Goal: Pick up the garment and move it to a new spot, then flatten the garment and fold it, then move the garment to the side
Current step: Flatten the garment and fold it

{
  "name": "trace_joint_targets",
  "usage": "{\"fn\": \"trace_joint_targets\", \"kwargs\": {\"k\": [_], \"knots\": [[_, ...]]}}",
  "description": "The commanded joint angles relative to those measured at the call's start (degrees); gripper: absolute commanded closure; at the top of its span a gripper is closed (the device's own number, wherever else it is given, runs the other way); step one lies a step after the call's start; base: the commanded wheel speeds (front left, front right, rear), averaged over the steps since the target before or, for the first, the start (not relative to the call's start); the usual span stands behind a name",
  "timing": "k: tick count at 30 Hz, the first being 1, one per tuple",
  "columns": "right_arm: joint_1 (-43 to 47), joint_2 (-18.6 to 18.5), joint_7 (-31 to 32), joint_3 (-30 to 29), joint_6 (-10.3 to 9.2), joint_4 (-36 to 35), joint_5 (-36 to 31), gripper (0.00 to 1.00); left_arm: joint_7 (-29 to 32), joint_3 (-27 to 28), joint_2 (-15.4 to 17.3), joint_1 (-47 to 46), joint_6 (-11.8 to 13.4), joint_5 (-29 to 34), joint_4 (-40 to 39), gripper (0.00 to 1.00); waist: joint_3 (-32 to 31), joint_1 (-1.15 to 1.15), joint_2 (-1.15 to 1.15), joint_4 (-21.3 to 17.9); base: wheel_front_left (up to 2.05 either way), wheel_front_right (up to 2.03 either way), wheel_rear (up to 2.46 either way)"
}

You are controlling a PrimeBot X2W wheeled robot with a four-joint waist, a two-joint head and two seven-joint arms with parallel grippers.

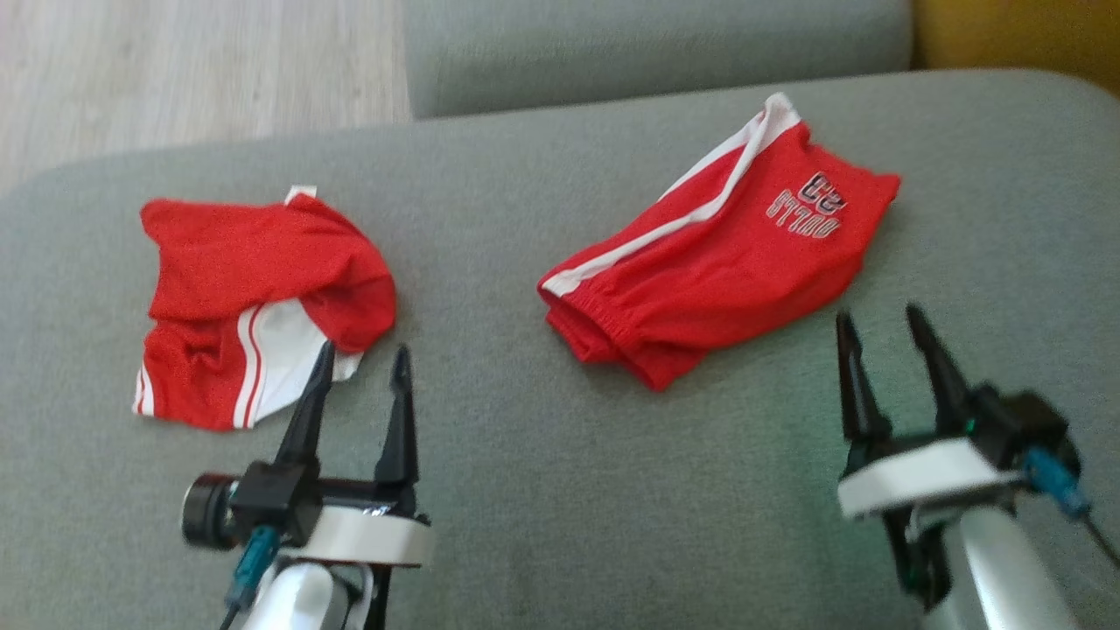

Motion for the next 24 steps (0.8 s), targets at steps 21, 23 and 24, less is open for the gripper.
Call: {"fn": "trace_joint_targets", "kwargs": {"k": [21,23,24], "knots": [[-39.51,-3.85,20.33,-30.23,-0.04,28.51,-18.82,0.00,-0.53,2.07,-6.02,-11.65,-7.62,5.35,1.31,0.00,14.44,0.00,0.00,9.85,0.00,0.00,0.00],[-40.89,-4.50,20.85,-33.34,-0.04,30.89,-21.37,0.00,-0.53,1.70,-6.26,-12.00,-8.12,5.55,1.56,0.00,14.85,0.00,0.00,10.41,0.00,0.00,0.00],[-41.50,-4.70,21.03,-34.58,-0.04,31.91,-22.69,0.00,-0.53,1.66,-6.36,-12.11,-8.25,5.57,1.59,0.00,15.04,0.00,0.00,10.60,0.00,0.00,0.00]]}}
